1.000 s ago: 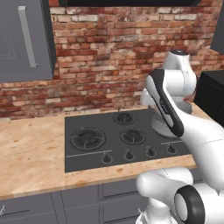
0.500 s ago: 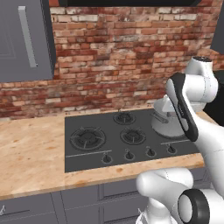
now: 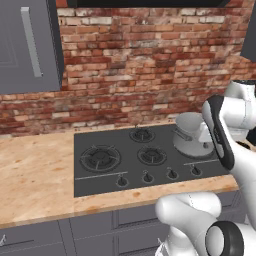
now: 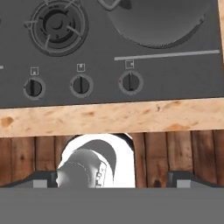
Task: Turn on the burner for the pot on the stove. Wait thirty seconds for the pot to heat up. Then add the eggplant to the pot.
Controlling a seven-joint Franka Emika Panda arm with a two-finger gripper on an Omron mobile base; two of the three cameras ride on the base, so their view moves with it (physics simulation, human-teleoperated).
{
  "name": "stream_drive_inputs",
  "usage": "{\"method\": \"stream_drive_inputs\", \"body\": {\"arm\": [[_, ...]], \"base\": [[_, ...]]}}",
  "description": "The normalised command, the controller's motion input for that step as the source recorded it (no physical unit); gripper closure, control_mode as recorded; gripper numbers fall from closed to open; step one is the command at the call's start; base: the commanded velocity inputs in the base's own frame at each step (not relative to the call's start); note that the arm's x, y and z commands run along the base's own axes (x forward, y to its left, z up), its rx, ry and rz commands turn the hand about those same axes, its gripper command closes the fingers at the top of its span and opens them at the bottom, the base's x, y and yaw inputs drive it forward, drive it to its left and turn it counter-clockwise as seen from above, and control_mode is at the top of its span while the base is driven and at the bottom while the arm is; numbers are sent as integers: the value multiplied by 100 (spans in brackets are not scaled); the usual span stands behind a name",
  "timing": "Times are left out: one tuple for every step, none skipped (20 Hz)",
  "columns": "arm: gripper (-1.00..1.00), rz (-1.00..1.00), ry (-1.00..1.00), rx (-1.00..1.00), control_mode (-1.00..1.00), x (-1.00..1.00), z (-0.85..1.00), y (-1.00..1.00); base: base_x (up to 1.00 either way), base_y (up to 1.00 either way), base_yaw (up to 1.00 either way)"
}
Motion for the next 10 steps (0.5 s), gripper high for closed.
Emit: {"method": "stream_drive_inputs", "body": {"arm": [[-100,0,2,0,-100,0,-23,-3],[-100,0,3,0,-100,0,-26,-10],[-100,0,3,0,-100,0,-29,-13],[-100,0,6,0,-100,0,-31,-14],[-100,0,2,0,-100,0,-26,-14],[-100,0,2,0,-100,0,-26,-16],[-100,0,5,0,-100,0,-31,-8],[-100,0,3,0,-100,0,-31,-8],[-100,0,3,0,-100,0,-29,-9],[-100,0,2,0,-100,0,-25,-12]], "base": [[0,0,0],[0,0,0],[0,0,0],[0,0,0],[0,0,0],[0,0,0],[0,0,0],[0,0,0],[0,0,0],[0,0,0]]}}
